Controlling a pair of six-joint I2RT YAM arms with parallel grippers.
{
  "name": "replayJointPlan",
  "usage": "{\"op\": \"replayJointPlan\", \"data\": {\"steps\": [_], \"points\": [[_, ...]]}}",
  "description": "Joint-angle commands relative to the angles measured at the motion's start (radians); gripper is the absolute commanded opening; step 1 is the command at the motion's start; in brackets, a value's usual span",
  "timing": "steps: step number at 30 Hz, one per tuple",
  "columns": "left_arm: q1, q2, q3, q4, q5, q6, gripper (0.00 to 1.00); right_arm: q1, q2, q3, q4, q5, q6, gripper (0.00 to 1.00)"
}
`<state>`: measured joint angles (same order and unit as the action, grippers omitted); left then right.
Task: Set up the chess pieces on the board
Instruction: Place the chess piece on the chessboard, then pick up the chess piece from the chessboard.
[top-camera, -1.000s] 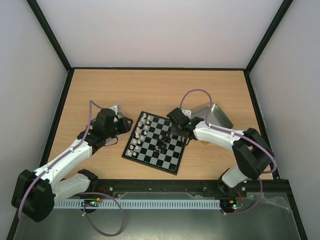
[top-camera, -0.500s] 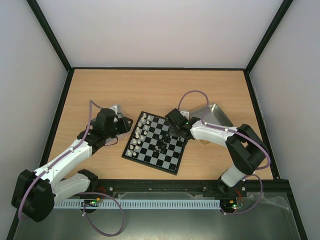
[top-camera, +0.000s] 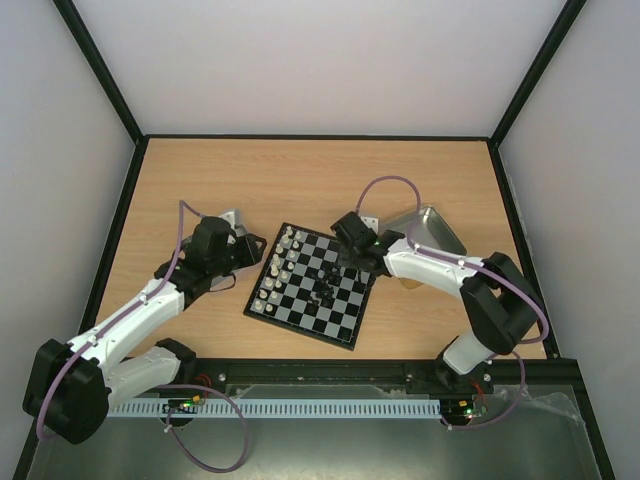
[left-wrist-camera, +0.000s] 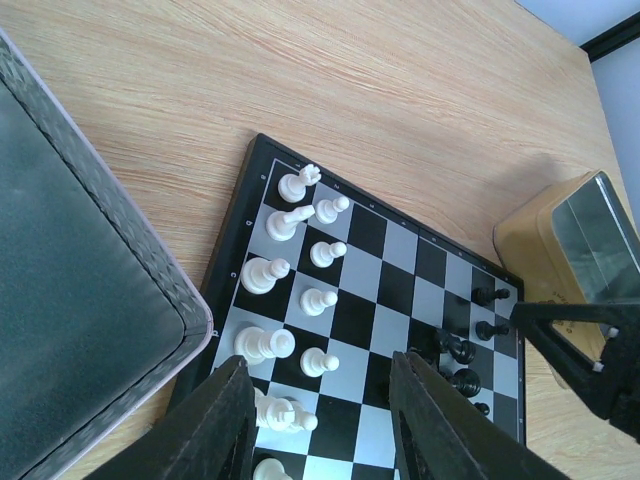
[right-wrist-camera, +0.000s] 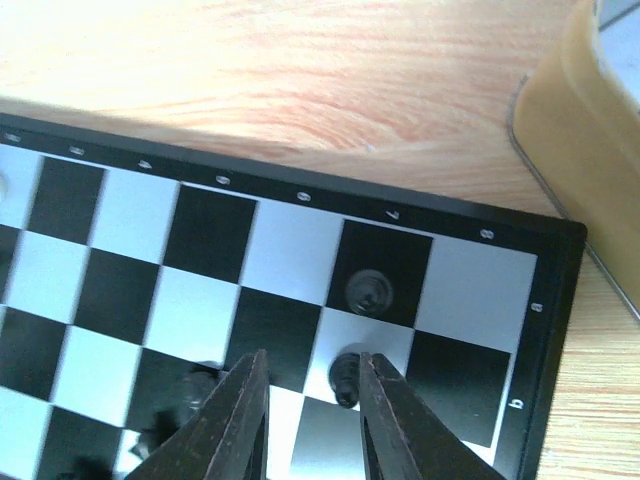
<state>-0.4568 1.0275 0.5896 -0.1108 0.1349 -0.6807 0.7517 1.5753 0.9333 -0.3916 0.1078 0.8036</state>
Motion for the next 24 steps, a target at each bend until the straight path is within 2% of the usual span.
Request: {"op": "replayJointPlan", "data": {"steps": [1, 10, 24], "points": [[0.004, -0.024, 0.012, -0.001, -0.001, 0.008, 0.4, -0.005, -0.039, 0.049, -0.044, -0.013, -0.028, 0.25], [0.004, -0.03, 0.01, 0.003, 0.002, 0.003, 0.4, 0.036, 0.036, 0.094, -0.034, -0.097, -0.064, 0.25], [0.004, -0.029, 0.003, 0.011, 0.018, 0.011, 0.4, 0.059, 0.112, 0.087, -0.046, -0.088, -0.034, 0.25]]}}
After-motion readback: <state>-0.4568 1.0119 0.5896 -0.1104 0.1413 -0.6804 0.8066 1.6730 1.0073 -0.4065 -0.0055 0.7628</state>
